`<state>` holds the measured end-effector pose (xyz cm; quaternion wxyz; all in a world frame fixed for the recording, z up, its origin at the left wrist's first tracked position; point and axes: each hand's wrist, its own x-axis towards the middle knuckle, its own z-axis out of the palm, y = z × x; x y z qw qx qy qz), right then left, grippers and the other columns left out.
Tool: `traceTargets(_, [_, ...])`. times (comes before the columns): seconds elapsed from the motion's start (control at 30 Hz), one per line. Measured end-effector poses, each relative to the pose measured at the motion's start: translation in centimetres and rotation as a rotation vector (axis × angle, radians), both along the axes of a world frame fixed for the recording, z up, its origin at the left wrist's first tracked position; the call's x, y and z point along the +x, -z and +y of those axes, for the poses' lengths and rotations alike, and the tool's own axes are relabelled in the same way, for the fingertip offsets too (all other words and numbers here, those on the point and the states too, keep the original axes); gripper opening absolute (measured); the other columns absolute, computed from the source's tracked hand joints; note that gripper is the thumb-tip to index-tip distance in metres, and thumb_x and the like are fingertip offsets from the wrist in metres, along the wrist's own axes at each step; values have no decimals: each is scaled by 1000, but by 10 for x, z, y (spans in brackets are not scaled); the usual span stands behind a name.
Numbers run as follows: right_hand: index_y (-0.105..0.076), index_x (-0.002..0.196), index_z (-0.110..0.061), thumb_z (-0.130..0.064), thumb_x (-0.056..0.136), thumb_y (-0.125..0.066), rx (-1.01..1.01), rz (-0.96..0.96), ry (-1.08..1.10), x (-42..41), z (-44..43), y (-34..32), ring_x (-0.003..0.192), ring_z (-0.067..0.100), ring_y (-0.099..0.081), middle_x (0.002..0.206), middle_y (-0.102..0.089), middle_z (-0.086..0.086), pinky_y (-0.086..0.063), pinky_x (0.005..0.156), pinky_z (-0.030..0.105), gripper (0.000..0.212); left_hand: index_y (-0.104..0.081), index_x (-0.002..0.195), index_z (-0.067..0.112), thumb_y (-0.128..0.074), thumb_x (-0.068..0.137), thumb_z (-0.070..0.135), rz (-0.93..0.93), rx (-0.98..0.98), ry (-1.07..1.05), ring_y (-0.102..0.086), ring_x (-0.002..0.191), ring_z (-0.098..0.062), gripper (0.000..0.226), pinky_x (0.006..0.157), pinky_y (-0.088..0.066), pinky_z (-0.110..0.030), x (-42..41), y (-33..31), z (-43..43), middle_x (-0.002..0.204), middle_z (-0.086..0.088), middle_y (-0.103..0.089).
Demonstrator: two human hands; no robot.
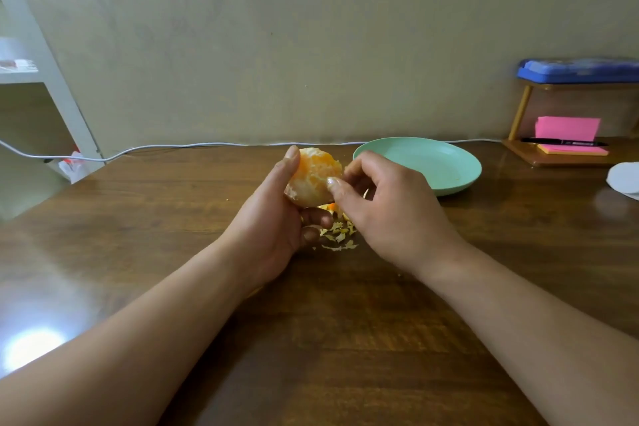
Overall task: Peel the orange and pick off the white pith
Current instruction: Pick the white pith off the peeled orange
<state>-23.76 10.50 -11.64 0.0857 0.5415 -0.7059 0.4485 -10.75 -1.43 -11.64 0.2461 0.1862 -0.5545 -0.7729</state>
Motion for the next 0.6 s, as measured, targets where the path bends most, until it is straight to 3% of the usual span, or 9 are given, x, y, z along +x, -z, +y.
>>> traceTargets(0.33, [-62,86,-26,-41,103,-63,25,93,18,2,0,1,67,11,-61,74,-63,-10,-55,59,40,23,-60,141,13,-54,105,62,-31,-166,-70,-64,83,-22,61,60,-47,-29,-5,11,-3,118,-17,-71])
traceTargets(0.47, [-58,81,-23,-36,100,-62,-7,156,46,2,0,2,65,12,-56,70,-57,-9,-46,55,35,23,-60,141,14,-58,100,65,-19,-200,-98,-66,83,-21,65,60,-49,-30,-6,13,-4,131,-27,-67])
traceTargets(0.6, [-54,78,-22,-31,98,-62,-34,194,74,2,-1,2,63,12,-52,67,-52,-10,-35,53,29,23,-58,142,14,-61,93,66,2,-216,-128,-68,82,-22,71,59,-51,-31,-7,14,-4,129,-26,-69])
